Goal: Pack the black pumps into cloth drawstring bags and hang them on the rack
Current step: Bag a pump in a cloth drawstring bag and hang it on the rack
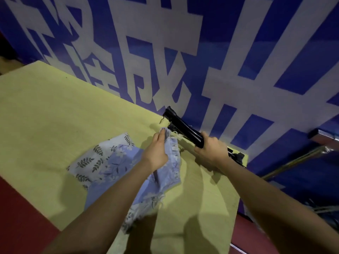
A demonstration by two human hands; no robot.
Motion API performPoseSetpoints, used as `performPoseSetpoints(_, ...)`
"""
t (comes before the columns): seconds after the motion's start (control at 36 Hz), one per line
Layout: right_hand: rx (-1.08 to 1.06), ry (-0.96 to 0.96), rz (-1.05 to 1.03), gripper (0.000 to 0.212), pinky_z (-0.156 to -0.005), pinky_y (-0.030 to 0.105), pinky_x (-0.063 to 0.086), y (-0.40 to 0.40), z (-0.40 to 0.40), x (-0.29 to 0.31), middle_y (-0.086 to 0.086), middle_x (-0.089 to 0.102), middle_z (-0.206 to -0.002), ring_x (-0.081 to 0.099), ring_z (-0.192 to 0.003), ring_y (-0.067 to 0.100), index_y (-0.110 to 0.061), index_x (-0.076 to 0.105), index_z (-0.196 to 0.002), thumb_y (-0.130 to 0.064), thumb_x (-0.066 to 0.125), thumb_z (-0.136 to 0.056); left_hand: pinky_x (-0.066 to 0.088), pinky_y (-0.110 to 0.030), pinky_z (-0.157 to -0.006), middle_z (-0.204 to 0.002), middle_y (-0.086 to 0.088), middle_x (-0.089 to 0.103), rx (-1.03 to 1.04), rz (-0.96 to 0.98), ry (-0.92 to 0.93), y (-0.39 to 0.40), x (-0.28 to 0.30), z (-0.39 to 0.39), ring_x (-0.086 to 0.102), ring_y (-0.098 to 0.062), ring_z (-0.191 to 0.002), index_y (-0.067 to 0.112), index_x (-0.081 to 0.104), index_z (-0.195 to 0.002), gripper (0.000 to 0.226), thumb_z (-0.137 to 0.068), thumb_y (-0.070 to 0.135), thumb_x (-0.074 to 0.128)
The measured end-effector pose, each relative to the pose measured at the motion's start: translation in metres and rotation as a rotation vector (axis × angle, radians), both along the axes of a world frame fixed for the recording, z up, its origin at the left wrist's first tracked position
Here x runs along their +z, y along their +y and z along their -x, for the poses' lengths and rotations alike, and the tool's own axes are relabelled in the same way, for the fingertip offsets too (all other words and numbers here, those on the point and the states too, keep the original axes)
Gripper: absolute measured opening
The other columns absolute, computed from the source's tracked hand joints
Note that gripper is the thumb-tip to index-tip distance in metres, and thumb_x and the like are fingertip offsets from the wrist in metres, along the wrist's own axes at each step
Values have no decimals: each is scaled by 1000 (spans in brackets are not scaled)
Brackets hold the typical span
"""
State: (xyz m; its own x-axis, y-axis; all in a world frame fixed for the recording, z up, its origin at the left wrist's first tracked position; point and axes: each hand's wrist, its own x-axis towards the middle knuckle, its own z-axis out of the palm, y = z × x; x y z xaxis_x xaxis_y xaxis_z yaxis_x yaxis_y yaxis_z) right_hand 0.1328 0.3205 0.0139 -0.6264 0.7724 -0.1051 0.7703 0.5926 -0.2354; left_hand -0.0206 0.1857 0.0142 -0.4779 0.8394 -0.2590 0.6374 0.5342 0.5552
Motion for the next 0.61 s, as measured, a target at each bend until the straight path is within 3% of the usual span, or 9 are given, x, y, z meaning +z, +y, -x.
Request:
performPoseSetpoints(0.11,79,16,-12,49,-67,32,45,-12,-6,17,2,56,-98,60,-88,27,-21,39,-122,-50,55,-86,51,-46,-75,-152,-4,14,-1,-45,4,-6,6,-3,55,-36,-102,16,-1,-151,87,-86,-2,53)
performPoseSetpoints(0.28,-98,147,69,52,-65,36,52,-25,-17,21,7,64,-92,62,-80,30,-19,47,-119,-36,68,-75,46,-41,-66,-153,-5,15,-12,-107,21,-13,14,-5,56,-36,-98,15,0,-151,86,-86,-3,54)
performPoseSetpoints(0.39,-121,243,94,52,-65,36,52,-34,-31,26,6,64,-94,61,-81,29,-21,47,-121,-35,68,-75,50,-45,-85,-155,-3,12,-28,-119,9,-19,18,-7,49,-34,-118,16,-2,-152,89,-86,-4,55)
performPoseSetpoints(0.47,-91,287,103,54,-67,36,52,-42,-39,31,4,65,-94,62,-81,28,-24,47,-123,-34,68,-74,47,-41,-95,-158,-2,7,-38,-126,-26,-23,21,-7,38,-30,-133,15,-4,-152,92,-85,-6,56)
performPoseSetpoints(0.61,20,269,86,54,-62,29,39,-60,-51,41,-2,58,-86,55,-76,22,-26,48,-126,-31,68,-77,37,-33,-106,-160,-2,-1,-68,-114,-23,-33,30,-5,21,-26,-144,12,-8,-151,95,-84,-3,58)
